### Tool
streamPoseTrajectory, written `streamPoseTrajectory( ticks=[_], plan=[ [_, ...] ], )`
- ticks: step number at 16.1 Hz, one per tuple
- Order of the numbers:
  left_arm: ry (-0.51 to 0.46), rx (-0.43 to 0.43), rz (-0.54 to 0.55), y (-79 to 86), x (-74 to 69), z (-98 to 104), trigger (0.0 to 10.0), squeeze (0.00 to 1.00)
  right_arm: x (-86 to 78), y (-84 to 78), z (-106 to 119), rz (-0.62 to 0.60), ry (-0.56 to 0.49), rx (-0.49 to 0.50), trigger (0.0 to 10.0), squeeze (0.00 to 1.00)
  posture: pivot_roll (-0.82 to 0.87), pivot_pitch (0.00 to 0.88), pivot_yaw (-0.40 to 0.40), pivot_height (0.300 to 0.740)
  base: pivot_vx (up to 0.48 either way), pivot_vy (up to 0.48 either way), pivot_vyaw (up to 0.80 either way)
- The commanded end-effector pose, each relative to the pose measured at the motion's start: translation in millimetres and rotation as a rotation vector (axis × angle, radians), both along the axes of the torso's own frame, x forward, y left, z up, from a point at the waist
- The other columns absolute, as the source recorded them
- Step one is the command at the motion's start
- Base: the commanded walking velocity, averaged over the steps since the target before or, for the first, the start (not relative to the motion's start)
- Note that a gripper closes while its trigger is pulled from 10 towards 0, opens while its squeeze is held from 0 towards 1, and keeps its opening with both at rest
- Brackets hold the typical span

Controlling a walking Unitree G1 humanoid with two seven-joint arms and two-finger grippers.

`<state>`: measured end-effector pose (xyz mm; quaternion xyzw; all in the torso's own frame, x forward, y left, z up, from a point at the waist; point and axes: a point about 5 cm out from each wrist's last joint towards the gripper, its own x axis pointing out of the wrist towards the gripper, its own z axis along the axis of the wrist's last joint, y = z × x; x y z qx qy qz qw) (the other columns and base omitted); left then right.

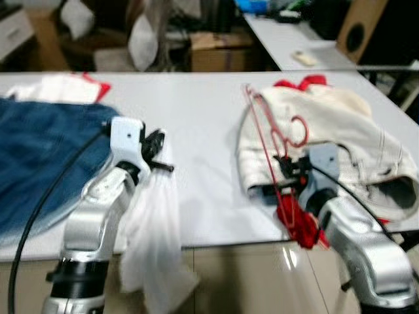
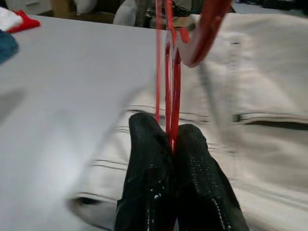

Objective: Hang hanger

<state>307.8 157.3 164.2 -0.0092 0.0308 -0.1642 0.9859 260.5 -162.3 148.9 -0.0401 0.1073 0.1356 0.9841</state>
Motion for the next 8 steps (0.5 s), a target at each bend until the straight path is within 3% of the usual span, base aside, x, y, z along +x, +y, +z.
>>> streamPoseTrajectory(
  ticks=[1,6,8],
  plan=[
    [-0.057,-0.003,-0.046,-10.7,4.8,13.1,10.0,0.00,0.6,-9.9,9.7,0.011,-0.021,-0.021,10.0,0.00,-0.08,0.000,0.002,0.740,0.371,0.000,0.00],
    [-0.137,0.005,-0.070,-5.5,36.0,45.4,10.0,0.00,-17.6,-34.3,37.7,0.336,0.000,-0.125,10.0,0.00,-0.08,0.000,0.003,0.740,0.369,0.000,0.00],
    [-0.163,0.009,-0.066,-2.4,54.7,66.1,10.0,0.00,-36.0,-48.5,53.5,0.485,0.035,-0.183,10.0,0.00,-0.09,0.000,0.002,0.740,0.360,0.000,0.00]
  ],
)
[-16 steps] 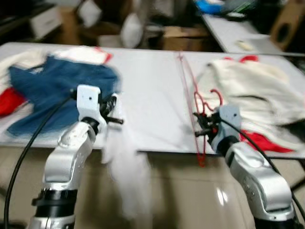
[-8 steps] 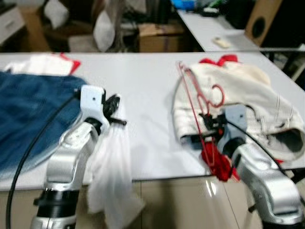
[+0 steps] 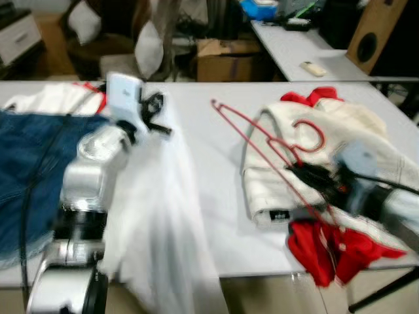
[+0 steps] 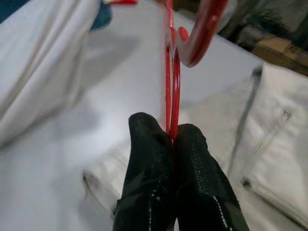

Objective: Hang hanger

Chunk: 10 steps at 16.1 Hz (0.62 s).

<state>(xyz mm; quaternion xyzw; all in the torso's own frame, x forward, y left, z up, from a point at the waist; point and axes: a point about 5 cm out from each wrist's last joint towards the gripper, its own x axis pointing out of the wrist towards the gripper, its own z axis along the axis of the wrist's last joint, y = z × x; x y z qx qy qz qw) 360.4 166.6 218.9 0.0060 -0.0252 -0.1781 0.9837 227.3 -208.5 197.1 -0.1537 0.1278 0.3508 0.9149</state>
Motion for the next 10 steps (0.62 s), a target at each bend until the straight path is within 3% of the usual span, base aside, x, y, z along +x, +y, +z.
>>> streamPoseTrajectory(
  ticks=[1,2,5,10],
  plan=[
    [-0.048,-0.001,-0.034,-11.4,4.5,13.9,10.0,0.00,-5.1,-3.9,7.3,0.033,0.003,0.002,10.0,0.00,-0.09,0.000,0.002,0.740,0.352,0.000,0.00],
    [-0.047,0.031,-0.058,-15.5,15.2,24.3,10.0,0.00,-16.4,-9.4,20.4,0.123,0.034,0.001,10.0,0.00,-0.09,0.000,0.003,0.740,0.000,0.000,0.00],
    [-0.087,0.080,-0.103,-25.4,28.1,41.9,10.0,0.00,-26.3,-13.6,38.7,0.216,0.048,0.003,10.0,0.00,-0.10,0.000,0.000,0.740,0.000,0.000,0.00],
    [-0.168,0.047,-0.217,-53.9,40.2,81.4,10.0,0.00,-25.9,-1.5,43.4,0.324,0.073,0.019,10.0,0.00,-0.09,0.000,-0.008,0.740,0.000,0.000,0.00]
  ],
)
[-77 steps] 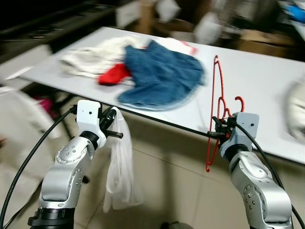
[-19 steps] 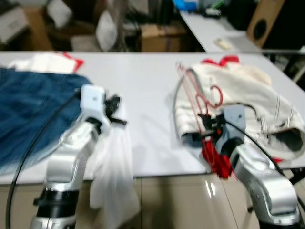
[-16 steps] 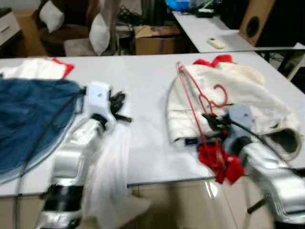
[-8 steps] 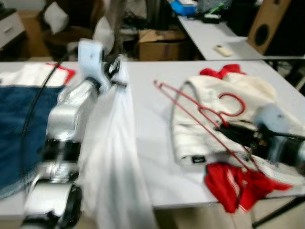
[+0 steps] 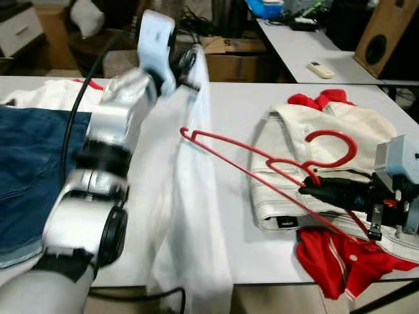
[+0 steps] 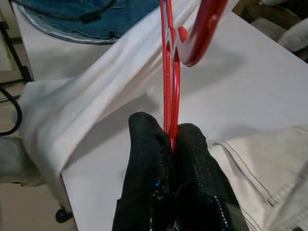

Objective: Hang hanger

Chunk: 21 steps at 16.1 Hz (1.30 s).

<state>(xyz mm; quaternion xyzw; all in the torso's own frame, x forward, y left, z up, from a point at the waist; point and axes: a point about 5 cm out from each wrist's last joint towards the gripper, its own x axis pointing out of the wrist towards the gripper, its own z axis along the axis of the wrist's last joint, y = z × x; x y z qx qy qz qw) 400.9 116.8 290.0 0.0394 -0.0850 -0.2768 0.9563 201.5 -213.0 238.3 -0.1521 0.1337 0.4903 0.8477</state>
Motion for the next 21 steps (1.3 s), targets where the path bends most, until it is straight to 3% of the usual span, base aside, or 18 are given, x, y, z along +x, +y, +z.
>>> streamPoseTrajectory(
  ticks=[1,3,6,7,9,10,11,12,13,14,16,17,19,20,21],
  plan=[
    [-0.044,-0.021,-0.035,-7.3,-0.4,15.0,10.0,0.00,1.1,5.0,1.4,0.027,0.004,0.010,10.0,0.00,-0.09,0.000,-0.008,0.740,0.000,0.000,0.00],
    [-0.081,-0.090,-0.122,-20.8,-5.5,36.7,10.0,0.00,14.0,16.8,-14.5,0.001,0.016,-0.017,10.0,0.00,-0.09,0.000,-0.004,0.740,0.000,0.000,0.00],
    [-0.125,-0.166,-0.195,-26.3,-13.2,62.4,10.0,0.00,39.3,33.6,-29.5,-0.073,0.003,0.003,10.0,0.00,-0.08,0.000,-0.006,0.740,0.000,0.000,0.00],
    [-0.153,-0.181,-0.242,-31.8,-19.7,74.8,10.0,0.00,56.3,42.2,-39.1,-0.139,-0.001,0.014,10.0,0.00,-0.07,0.000,-0.011,0.740,0.000,0.000,0.00],
    [-0.188,-0.216,-0.288,-34.6,-28.5,89.5,10.0,0.00,73.4,41.1,-43.3,-0.224,-0.027,0.003,10.0,0.00,-0.07,0.000,-0.016,0.740,0.000,0.000,0.00],
    [-0.217,-0.270,-0.310,-32.3,-34.7,104.7,10.0,0.00,95.8,29.0,-34.0,-0.354,-0.115,0.013,10.0,0.00,-0.07,0.000,-0.023,0.740,0.000,0.000,0.00],
    [-0.258,-0.322,-0.339,-29.0,-42.3,122.3,10.0,0.00,128.1,7.4,-3.2,-0.550,-0.290,0.071,10.0,0.00,-0.06,0.000,-0.027,0.740,0.000,0.000,0.00],
    [-0.272,-0.342,-0.353,-27.6,-45.4,128.5,10.0,0.00,140.0,-3.1,18.1,-0.635,-0.385,0.117,10.0,0.00,-0.06,0.000,-0.028,0.740,0.000,0.000,0.00],
    [-0.294,-0.351,-0.357,-25.3,-48.8,134.1,10.0,0.00,151.8,-18.2,61.8,-0.737,-0.545,0.230,10.0,0.00,-0.06,0.000,-0.030,0.740,0.000,0.000,0.00],
    [-0.300,-0.355,-0.354,-23.7,-50.7,135.0,10.0,0.00,153.9,-27.0,92.6,-0.772,-0.639,0.324,10.0,0.00,-0.06,0.000,-0.035,0.740,0.000,0.000,0.00],
    [-0.294,-0.371,-0.346,-21.2,-52.3,132.8,10.0,0.00,151.7,-34.3,124.3,-0.756,-0.735,0.382,10.0,0.00,-0.06,0.000,-0.044,0.740,0.000,0.000,0.00],
    [-0.279,-0.370,-0.329,-19.6,-51.4,126.7,10.0,0.00,152.0,-30.3,125.2,-0.675,-0.729,0.312,10.0,0.00,-0.07,0.000,-0.046,0.740,0.000,0.000,0.00],
    [-0.239,-0.335,-0.300,-22.7,-49.8,108.5,10.0,0.00,152.3,-16.2,84.5,-0.487,-0.620,0.099,10.0,0.00,-0.07,0.000,-0.050,0.740,0.000,0.000,0.00],
    [-0.228,-0.326,-0.295,-24.4,-49.9,104.2,10.0,0.00,152.1,-14.7,75.2,-0.455,-0.595,0.071,10.0,0.00,-0.07,0.000,-0.050,0.740,0.000,0.000,0.00],
    [-0.157,-0.281,-0.258,-31.0,-47.1,83.0,10.0,0.00,134.9,-9.5,39.5,-0.314,-0.483,-0.026,10.0,0.00,-0.07,0.000,-0.050,0.740,0.000,0.000,0.00]
  ],
)
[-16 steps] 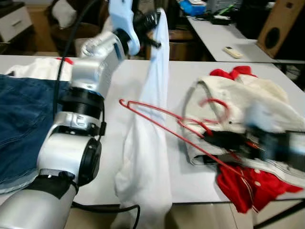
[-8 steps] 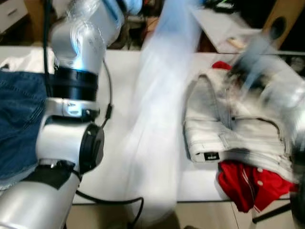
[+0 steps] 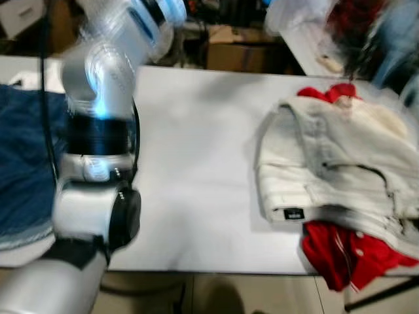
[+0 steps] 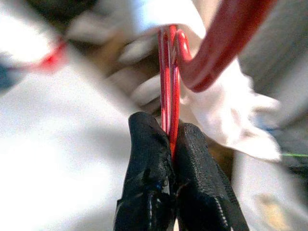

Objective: Hang hanger

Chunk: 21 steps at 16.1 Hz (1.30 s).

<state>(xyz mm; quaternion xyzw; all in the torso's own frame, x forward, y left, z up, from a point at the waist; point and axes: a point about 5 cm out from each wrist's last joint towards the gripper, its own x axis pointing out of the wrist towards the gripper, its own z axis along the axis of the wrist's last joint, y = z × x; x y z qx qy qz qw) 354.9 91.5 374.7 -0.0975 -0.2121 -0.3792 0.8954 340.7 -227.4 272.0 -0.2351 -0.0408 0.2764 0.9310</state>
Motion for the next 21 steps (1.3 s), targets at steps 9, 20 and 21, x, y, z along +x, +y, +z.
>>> streamPoseTrajectory(
  ticks=[9,20,21],
  plan=[
    [0.166,0.275,0.133,-30.6,17.3,-74.4,10.0,0.00,-106.2,-18.0,-64.7,0.272,0.511,-0.203,10.0,0.00,-0.10,0.000,-0.017,0.740,0.000,0.000,0.00],
    [0.543,0.545,0.303,30.5,36.6,-226.0,10.0,0.00,-129.9,-49.9,5.0,0.165,0.273,0.032,10.0,0.00,-0.12,0.000,0.010,0.740,0.000,0.000,0.00],
    [0.596,0.620,0.220,29.7,27.6,-245.7,10.0,0.00,-121.2,-53.2,5.6,0.088,0.227,0.058,10.0,0.00,-0.12,0.000,0.011,0.740,0.000,0.000,0.00]
  ],
)
